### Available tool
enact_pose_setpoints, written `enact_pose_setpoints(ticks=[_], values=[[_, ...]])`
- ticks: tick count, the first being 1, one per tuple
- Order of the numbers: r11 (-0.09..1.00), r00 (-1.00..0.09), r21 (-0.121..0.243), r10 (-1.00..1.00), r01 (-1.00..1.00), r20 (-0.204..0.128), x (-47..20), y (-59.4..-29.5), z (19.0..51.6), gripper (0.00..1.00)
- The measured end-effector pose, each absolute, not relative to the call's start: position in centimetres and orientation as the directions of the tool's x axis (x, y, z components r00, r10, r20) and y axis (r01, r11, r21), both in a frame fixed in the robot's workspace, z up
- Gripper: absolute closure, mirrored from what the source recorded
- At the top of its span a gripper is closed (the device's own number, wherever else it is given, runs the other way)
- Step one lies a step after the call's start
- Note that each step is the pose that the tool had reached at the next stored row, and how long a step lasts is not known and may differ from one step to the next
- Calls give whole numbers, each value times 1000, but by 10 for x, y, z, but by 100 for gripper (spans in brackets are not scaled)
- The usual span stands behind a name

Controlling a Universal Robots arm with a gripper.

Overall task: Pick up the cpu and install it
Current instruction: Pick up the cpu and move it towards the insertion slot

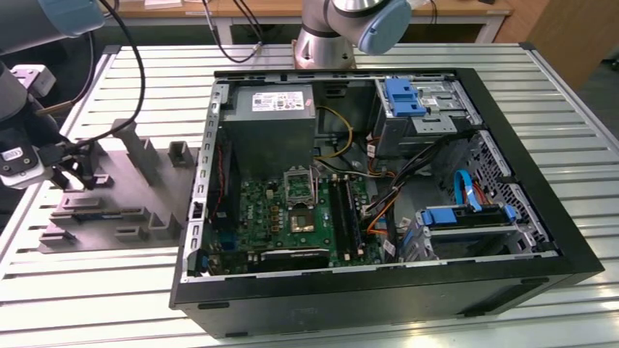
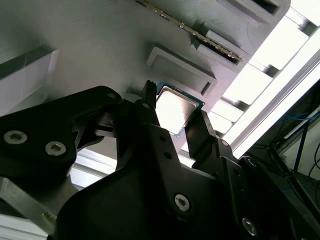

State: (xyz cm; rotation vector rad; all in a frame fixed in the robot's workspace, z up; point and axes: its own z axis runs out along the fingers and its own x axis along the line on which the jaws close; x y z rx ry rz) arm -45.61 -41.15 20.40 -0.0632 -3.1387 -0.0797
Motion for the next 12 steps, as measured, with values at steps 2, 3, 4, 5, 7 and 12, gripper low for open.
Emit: enact_pose_setpoints(ticks=[2, 3, 4, 5, 7, 12], values=[[998, -999, 51, 40, 40, 2, -456, -411, 205, 52], [998, -999, 51, 40, 40, 2, -456, -411, 205, 52], [998, -999, 51, 40, 40, 2, -456, -411, 205, 52], [998, -999, 51, 40, 40, 2, -456, -411, 205, 52], [998, -999, 51, 40, 40, 2, -456, -411, 206, 52], [998, -999, 48, 40, 40, 2, -456, -411, 208, 52]])
